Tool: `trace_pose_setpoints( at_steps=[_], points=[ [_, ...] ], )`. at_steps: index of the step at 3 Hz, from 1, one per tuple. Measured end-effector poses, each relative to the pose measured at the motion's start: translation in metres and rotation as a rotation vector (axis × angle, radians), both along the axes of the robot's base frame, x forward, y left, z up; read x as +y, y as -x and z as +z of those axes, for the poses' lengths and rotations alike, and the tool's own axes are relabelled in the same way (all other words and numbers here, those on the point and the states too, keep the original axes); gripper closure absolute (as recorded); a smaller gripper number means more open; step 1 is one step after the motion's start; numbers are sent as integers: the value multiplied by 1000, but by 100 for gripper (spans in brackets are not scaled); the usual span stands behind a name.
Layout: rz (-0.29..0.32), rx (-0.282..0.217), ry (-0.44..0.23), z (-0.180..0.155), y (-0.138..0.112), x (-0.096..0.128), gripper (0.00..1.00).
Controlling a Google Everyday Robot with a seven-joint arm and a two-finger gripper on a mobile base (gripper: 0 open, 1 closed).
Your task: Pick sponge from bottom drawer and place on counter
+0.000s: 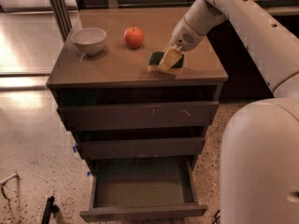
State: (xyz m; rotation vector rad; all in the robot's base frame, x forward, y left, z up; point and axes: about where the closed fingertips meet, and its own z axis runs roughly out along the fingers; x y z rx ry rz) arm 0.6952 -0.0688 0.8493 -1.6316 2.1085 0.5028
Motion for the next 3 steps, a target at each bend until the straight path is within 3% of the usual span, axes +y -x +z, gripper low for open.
trace_pose_setpoints(
  at_steps=[1, 3],
  points=[
    [-11, -19, -35, -7, -17, 2, 100],
    [-14, -16, -91, -26, -26, 3, 100]
  ],
)
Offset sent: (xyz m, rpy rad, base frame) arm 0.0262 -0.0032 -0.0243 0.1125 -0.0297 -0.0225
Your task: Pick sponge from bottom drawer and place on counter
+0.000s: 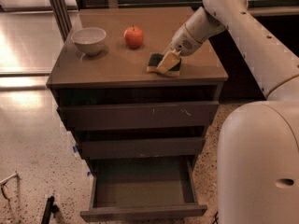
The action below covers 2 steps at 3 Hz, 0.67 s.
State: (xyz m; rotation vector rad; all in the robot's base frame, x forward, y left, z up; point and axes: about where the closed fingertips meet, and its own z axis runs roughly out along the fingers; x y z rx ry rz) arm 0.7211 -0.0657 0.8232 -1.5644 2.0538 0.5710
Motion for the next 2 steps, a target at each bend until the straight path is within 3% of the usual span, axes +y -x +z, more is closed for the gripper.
trace_pose_setpoints(
  at_steps=[2],
  points=[
    [0, 0, 0, 0, 0, 0, 58]
  ],
)
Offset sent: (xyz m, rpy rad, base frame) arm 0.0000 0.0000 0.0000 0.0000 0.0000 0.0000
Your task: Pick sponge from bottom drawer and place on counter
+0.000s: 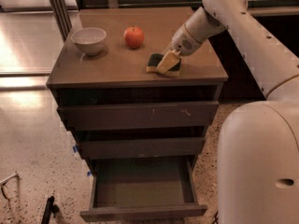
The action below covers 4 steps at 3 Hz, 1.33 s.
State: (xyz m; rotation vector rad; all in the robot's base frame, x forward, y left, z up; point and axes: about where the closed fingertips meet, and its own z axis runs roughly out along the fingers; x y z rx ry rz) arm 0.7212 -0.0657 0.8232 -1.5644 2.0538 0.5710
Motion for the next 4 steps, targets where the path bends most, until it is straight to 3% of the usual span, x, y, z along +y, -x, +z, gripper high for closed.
trace_pose_setpoints(
  at_steps=[2, 3, 4],
  points=[
    [0, 0, 0, 0, 0, 0, 11],
    [0, 0, 0, 0, 0, 0, 0],
    [0, 0, 0, 0, 0, 0, 0]
  ],
)
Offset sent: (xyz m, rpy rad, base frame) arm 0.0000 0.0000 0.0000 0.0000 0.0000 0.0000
